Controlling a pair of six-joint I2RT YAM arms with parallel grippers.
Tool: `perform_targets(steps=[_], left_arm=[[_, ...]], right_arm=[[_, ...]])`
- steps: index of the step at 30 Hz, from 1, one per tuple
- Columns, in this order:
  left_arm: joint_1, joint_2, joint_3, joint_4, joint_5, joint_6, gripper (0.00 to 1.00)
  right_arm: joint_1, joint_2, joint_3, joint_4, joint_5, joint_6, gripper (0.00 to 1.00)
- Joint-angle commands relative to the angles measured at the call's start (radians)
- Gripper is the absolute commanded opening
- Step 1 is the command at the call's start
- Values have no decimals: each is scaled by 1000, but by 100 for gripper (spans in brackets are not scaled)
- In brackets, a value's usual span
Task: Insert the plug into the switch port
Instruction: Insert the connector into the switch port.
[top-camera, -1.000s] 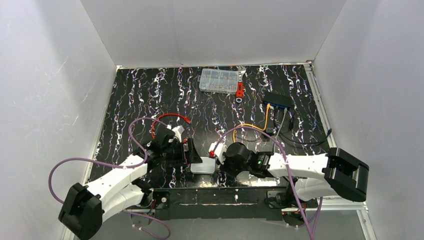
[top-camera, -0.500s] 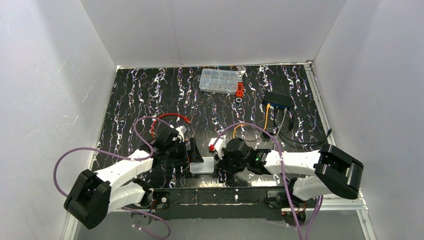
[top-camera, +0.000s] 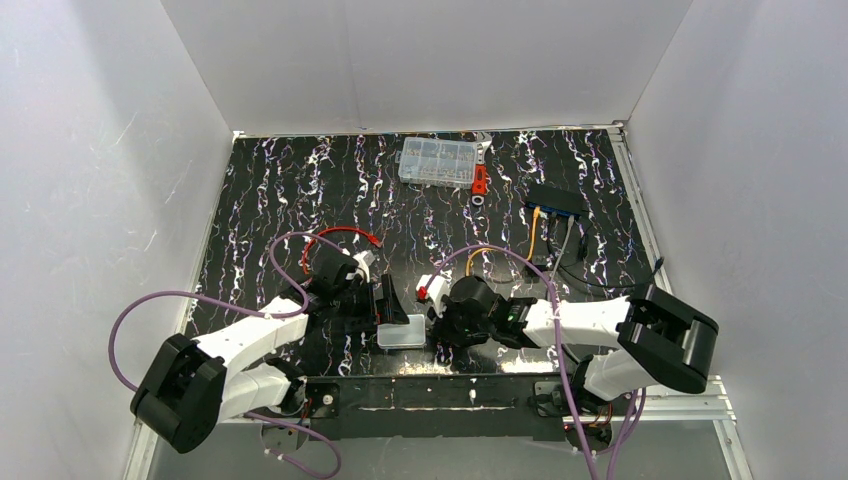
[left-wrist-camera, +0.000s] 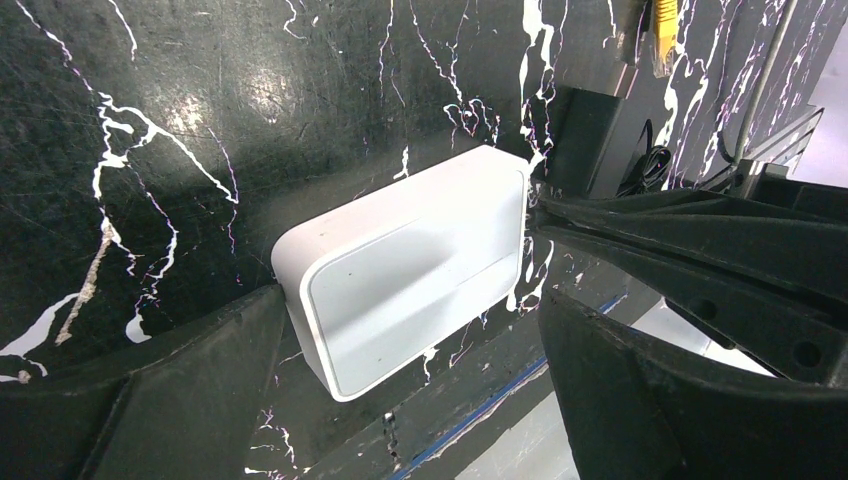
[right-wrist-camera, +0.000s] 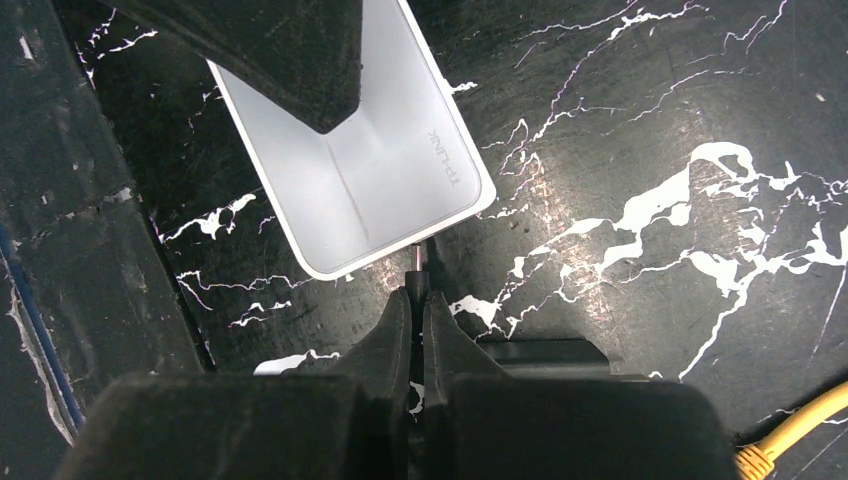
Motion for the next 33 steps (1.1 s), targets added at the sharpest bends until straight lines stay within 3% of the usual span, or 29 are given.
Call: perform_targets(steps=[1, 12, 33], left_arm=[[4, -4, 15, -39, 17, 14, 98], [4, -16, 21, -114, 24, 14, 98], [4, 68, 26, -79, 55, 29, 98]], right_arm=[[-5, 15, -1, 81, -12, 21, 1], [-5, 21, -1, 93, -59, 20, 1], [-4, 53, -41, 190, -196, -5, 1]])
